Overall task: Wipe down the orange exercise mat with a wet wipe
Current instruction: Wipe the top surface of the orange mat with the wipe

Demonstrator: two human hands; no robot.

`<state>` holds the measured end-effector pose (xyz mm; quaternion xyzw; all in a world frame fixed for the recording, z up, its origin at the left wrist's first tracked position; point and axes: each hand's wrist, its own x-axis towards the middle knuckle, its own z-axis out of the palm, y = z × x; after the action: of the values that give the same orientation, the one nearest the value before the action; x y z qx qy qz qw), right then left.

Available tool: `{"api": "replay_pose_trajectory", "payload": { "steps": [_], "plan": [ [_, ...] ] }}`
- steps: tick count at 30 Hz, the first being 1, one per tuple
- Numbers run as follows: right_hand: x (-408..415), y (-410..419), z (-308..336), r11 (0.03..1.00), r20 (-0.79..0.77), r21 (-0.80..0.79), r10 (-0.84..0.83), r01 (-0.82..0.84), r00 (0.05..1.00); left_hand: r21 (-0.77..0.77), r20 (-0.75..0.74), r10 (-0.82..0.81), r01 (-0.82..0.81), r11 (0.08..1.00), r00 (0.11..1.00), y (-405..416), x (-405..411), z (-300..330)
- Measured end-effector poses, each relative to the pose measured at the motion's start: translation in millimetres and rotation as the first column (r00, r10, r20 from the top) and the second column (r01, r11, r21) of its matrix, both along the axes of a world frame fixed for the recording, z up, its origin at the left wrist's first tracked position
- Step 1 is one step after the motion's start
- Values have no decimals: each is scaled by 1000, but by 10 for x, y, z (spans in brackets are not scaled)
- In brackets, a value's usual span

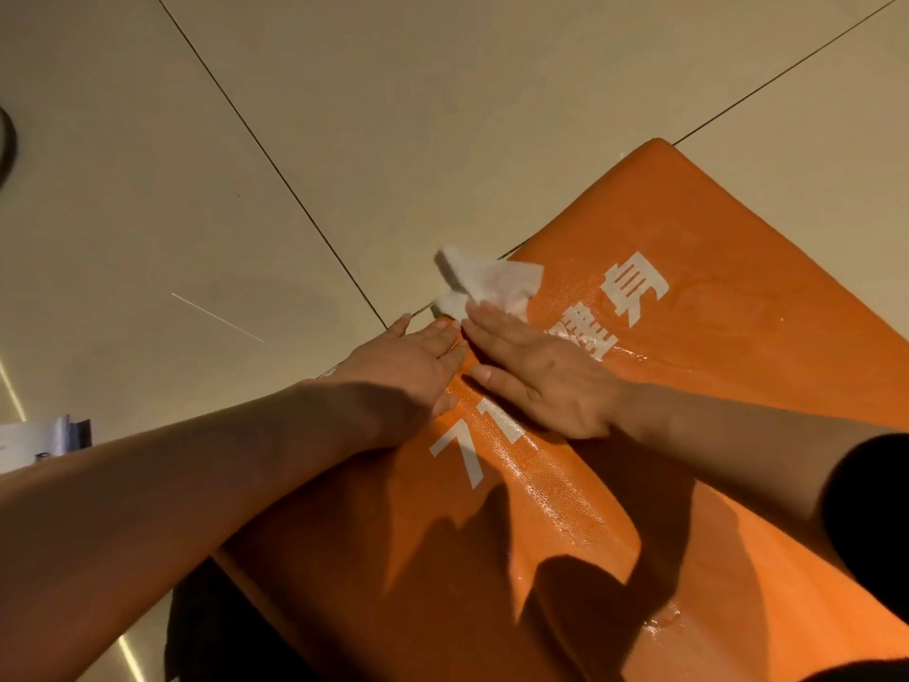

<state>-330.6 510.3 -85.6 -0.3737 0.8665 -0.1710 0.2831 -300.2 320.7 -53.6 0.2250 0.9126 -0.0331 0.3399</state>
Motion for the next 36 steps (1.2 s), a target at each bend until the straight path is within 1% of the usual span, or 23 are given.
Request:
{"api": "replay_pose_trajectory", "payload": {
  "steps": [1, 3, 5, 6, 7, 8, 9, 11, 13, 16, 17, 18, 20, 21, 23, 26, 29, 31, 34, 36],
  "plan": [
    [9, 13, -4, 999, -16, 4, 54, -54, 998, -4, 4, 0, 0, 1000, 1000, 3, -3, 3],
    [-132, 80, -15, 987, -114, 65, 152, -145, 982, -12, -1, -1, 1, 1000, 1000, 6, -11, 11],
    [-325, 150, -32, 978, -195, 142, 179, -153, 964, -18, -7, -6, 6, 1000, 1000, 7, -10, 17],
    [-397, 175, -34, 983, -219, 151, 135, -103, 966, -20, -7, -8, 8, 1000, 1000, 7, -8, 20],
    [-431, 181, -47, 990, -234, 136, 56, -25, 971, -21, -4, -10, 10, 1000, 1000, 5, -3, 22],
    [-415, 174, -52, 993, -230, 114, -13, 40, 973, -20, -2, -10, 10, 1000, 1000, 3, 0, 27],
    [-345, 154, -51, 993, -211, 98, -48, 70, 976, -19, -1, -10, 10, 1000, 1000, 2, 2, 27],
    [-123, 108, -59, 996, -168, 73, -32, 45, 985, -24, -5, -15, 15, 1000, 1000, 10, -1, 29],
    [29, 109, -68, 998, -165, 55, 34, -26, 986, -37, -11, -23, 22, 999, 1000, 24, -5, 24],
    [-148, 208, -85, 988, -262, 114, 126, -99, 957, -47, -12, -27, 27, 999, 1000, 35, -15, 28],
    [-267, 246, -81, 988, -280, 134, 107, -72, 954, -45, -12, -25, 24, 999, 1000, 33, -18, 32],
    [-388, 284, -66, 990, -293, 144, 50, -7, 955, -39, -14, -24, 23, 999, 1000, 31, -18, 38],
    [-558, 346, -39, 983, -318, 116, -99, 142, 943, -30, -21, -22, 21, 999, 1000, 35, -16, 52],
    [-556, 359, -26, 980, -329, 94, -138, 178, 934, -32, -20, -19, 19, 999, 1000, 40, -19, 59],
    [-380, 355, -26, 985, -353, 64, -127, 160, 927, -45, -13, -22, 21, 999, 1000, 50, -25, 74],
    [-23, 323, -46, 996, -388, 64, -38, 69, 921, -52, -18, -22, 21, 998, 1000, 58, -15, 83],
    [-202, 275, -52, 990, -391, 106, -43, 91, 919, -5, -66, 39, -39, 999, 997, 99, -43, 85],
    [-378, 237, -56, 986, -362, 127, -51, 104, 931, 19, -99, 45, -43, 999, 994, 141, -101, 88],
    [-270, 207, -130, 992, -281, 68, -83, 106, 956, 76, -71, 49, -43, 996, 996, 170, -203, 162],
    [-85, 239, -127, 998, -272, 40, -40, 53, 962, 148, -30, 44, -39, 988, 999, 168, -291, 243]
  ]
}}
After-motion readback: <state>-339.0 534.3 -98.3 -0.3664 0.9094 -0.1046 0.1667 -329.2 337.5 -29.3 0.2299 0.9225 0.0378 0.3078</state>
